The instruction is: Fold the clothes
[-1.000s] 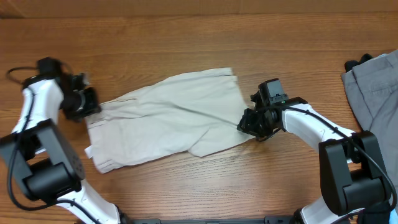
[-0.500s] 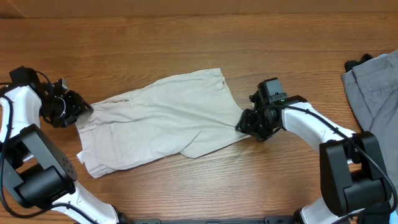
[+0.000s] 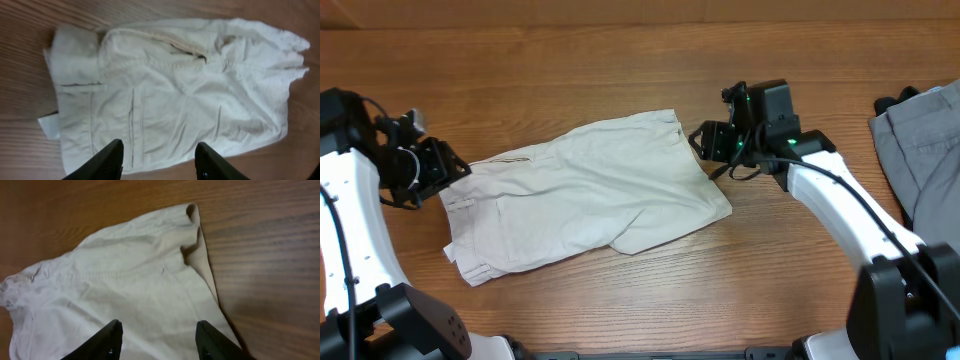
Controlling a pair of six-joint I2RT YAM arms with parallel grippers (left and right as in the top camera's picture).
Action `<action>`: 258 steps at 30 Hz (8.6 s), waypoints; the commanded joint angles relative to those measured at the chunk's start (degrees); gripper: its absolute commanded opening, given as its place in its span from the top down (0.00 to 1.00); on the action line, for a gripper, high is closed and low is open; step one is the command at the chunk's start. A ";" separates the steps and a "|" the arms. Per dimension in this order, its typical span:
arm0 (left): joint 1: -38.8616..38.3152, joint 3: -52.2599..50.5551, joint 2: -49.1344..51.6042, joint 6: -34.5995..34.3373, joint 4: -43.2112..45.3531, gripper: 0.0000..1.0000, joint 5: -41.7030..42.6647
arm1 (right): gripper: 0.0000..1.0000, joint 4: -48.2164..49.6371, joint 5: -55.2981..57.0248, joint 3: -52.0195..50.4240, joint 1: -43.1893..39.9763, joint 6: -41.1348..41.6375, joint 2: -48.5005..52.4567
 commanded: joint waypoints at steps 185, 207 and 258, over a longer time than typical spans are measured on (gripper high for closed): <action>-37.90 -20.90 0.15 -7.19 27.50 0.96 -15.28 | 0.96 -11.04 -2.14 -10.23 2.16 -4.92 5.81; -14.05 -21.31 9.42 -6.73 27.63 0.93 -25.88 | 0.96 -17.88 13.94 -10.25 -1.77 0.48 12.07; -33.48 -11.72 4.96 0.85 17.44 0.38 -20.15 | 0.13 11.41 -15.89 -4.50 -7.48 2.36 11.72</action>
